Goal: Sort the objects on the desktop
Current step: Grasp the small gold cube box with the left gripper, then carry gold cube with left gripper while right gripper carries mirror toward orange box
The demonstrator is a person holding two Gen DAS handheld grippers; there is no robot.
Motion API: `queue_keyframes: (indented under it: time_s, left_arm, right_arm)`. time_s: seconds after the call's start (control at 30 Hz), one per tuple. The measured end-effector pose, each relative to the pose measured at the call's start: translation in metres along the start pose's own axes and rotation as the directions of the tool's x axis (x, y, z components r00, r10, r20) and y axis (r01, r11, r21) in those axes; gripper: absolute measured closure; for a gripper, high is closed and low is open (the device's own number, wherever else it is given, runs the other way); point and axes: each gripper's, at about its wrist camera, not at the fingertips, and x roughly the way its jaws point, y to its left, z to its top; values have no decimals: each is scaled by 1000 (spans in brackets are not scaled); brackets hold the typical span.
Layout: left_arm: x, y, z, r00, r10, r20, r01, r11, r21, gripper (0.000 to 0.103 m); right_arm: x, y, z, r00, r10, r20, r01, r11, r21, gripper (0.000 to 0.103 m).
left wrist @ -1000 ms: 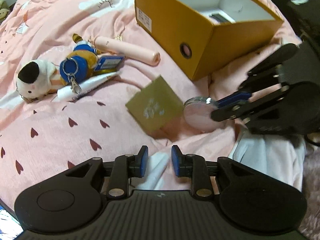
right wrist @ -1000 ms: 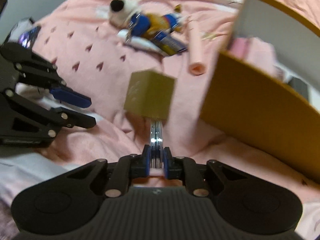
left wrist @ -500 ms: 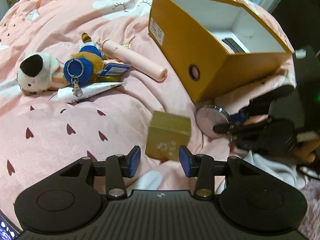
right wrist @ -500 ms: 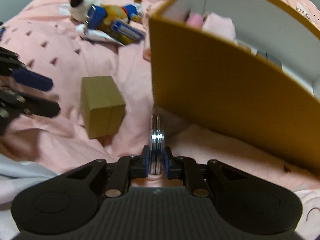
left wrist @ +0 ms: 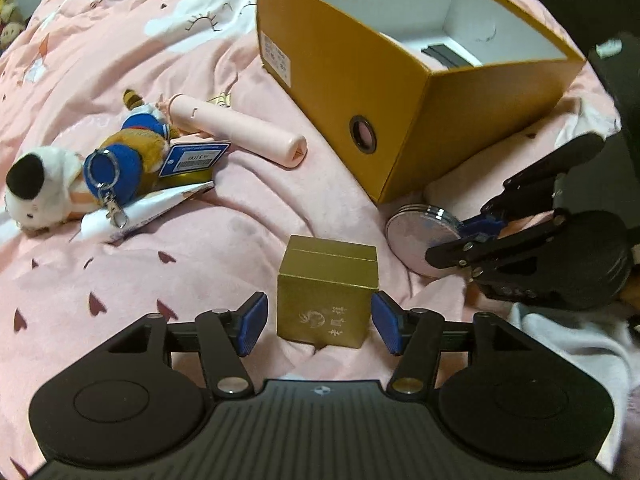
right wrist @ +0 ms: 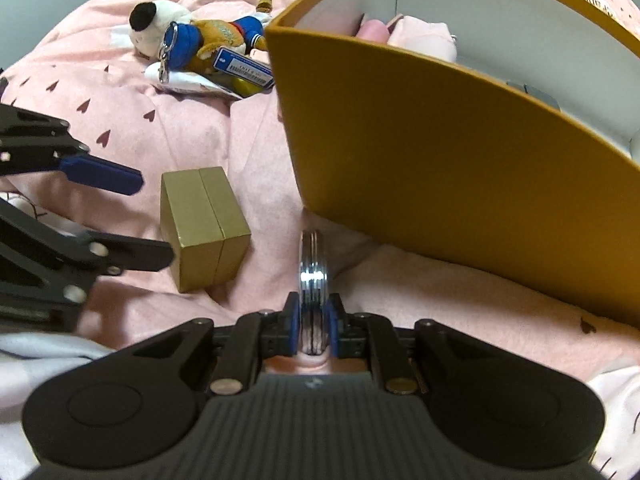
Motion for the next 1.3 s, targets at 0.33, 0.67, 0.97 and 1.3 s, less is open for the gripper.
queue_keyframes:
  time_s: [0.33, 0.67, 0.97, 1.3]
  left_arm:
    - [14, -9, 7, 1000, -13, 16, 12, 999, 52, 35]
    - [19, -23, 11, 999, 51, -1, -50, 990, 133, 35]
    - [-46, -5, 30, 997, -57, 50, 53, 996, 68, 36]
    - [-125, -20, 93, 984, -106, 146, 70, 969, 235, 36]
  right_arm:
    - [-16, -18, -1, 998, 60, 37, -63, 993, 98, 89]
    - [-57, -51, -7, 992, 113, 63, -122, 980, 160, 89]
    - [-139, -108, -14, 964, 184, 192, -224, 950, 215, 89]
    - [-167, -158, 33, 962, 93, 257, -165, 947, 274, 89]
